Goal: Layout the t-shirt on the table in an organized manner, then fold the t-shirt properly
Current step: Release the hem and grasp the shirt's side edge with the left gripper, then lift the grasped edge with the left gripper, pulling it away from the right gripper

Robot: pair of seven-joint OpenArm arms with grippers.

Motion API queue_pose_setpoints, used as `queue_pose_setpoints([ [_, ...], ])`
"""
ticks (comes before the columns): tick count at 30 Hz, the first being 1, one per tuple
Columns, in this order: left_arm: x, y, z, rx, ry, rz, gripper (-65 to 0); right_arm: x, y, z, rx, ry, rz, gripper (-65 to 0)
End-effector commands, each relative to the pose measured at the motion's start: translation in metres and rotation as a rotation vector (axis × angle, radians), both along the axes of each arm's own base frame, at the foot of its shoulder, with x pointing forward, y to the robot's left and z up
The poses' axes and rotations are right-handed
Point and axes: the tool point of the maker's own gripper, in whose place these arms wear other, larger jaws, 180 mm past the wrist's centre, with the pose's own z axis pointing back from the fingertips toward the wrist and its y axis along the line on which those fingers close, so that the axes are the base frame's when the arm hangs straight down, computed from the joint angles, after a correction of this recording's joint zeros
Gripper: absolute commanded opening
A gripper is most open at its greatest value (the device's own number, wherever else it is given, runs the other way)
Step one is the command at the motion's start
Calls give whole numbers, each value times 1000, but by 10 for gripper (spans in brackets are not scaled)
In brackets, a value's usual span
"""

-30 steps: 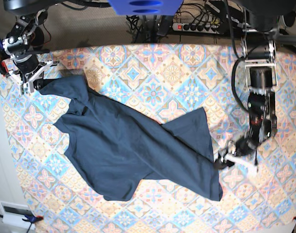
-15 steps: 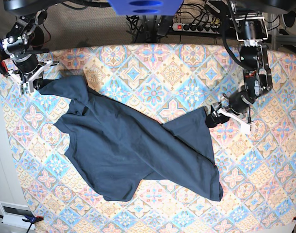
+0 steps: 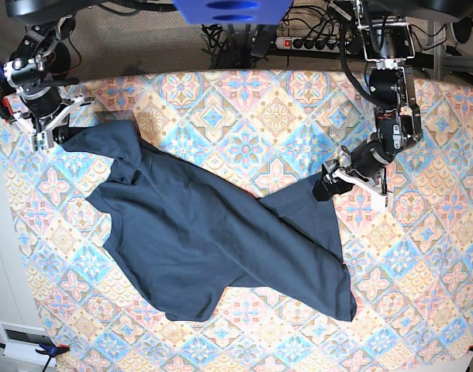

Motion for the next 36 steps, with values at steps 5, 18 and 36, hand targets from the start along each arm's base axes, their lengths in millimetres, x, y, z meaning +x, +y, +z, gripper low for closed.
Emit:
queue_pose_setpoints([
  [5,2,2,-11,-31,23,18,-275,5,-3,13,-15,-42,4,-644],
  [18,4,4,-11,-42,22,29,-275,4,-3,12,-15,-40,4,-644],
  [36,25,-29,-24,-164,64,43,-276,4,-4,13,-16,-42,2,-644],
])
